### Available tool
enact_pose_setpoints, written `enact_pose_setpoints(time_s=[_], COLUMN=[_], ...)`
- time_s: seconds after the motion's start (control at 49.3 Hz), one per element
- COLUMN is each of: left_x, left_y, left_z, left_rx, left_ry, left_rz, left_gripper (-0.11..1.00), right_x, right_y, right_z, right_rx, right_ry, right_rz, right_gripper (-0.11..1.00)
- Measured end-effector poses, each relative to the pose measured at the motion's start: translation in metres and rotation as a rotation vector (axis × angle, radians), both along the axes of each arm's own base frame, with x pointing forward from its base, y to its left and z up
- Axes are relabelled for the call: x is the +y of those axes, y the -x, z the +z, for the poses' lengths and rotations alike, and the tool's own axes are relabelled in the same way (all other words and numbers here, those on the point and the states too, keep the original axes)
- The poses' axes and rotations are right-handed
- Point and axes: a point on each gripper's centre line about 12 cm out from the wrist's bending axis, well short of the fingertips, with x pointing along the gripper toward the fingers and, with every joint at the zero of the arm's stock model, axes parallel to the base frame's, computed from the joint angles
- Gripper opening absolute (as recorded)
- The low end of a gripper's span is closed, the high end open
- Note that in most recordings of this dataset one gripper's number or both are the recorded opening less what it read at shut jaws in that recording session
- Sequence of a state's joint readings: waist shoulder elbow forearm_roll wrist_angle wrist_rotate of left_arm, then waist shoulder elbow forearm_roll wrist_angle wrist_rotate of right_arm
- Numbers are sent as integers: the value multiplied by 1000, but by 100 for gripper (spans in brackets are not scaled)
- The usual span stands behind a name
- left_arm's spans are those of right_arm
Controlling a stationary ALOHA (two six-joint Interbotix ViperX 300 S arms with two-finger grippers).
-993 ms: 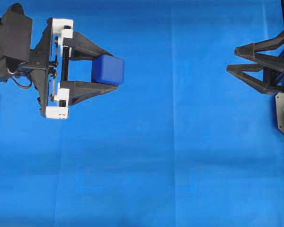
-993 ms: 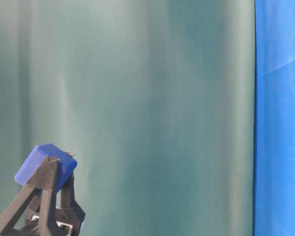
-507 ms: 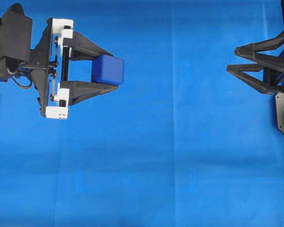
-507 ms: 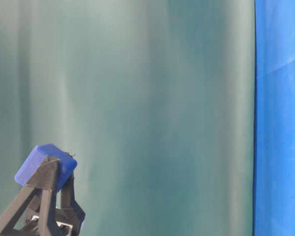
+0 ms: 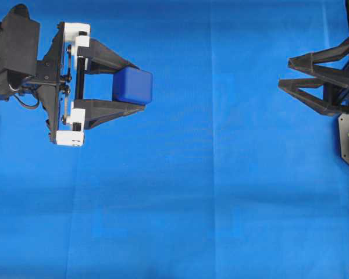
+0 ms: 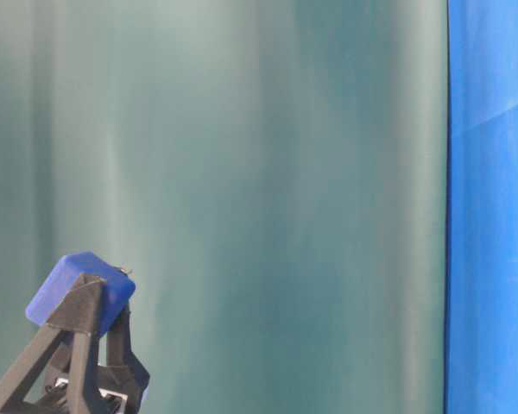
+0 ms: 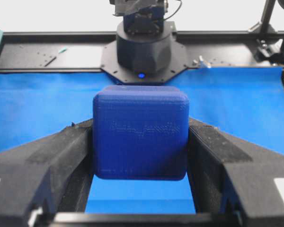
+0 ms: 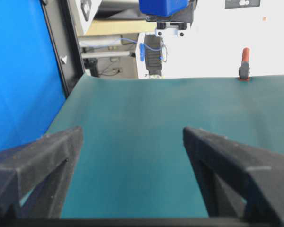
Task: Handover the blue block to the right arm after grasping it with the left arm, then place it in the designated position.
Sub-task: 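Hold the cube with the left gripper while the right gripper reorients, then reach the right gripper to the cube and close on it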
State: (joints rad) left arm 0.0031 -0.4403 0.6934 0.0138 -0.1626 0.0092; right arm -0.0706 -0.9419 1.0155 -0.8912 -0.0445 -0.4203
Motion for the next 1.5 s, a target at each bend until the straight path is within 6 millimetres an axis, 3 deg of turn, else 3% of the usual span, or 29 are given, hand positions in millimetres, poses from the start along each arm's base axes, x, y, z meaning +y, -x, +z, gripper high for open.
enact_pose_setpoints(time_s=[0.973, 1.196, 1.5], left_x=[1, 0, 0], left_y=[0, 1, 0], left_z=[0, 0, -1], left_rx=[2, 0, 3], left_ry=[0, 3, 3], left_rz=[2, 1, 1], left_gripper=[49, 49, 49], right_x=[0, -1, 4], right_y=[-5, -26, -75], right_z=[-5, -1, 14], right_rx=[24, 53, 51], right_ry=[1, 4, 3], right_rz=[3, 10, 78], right_gripper=[94, 94, 94])
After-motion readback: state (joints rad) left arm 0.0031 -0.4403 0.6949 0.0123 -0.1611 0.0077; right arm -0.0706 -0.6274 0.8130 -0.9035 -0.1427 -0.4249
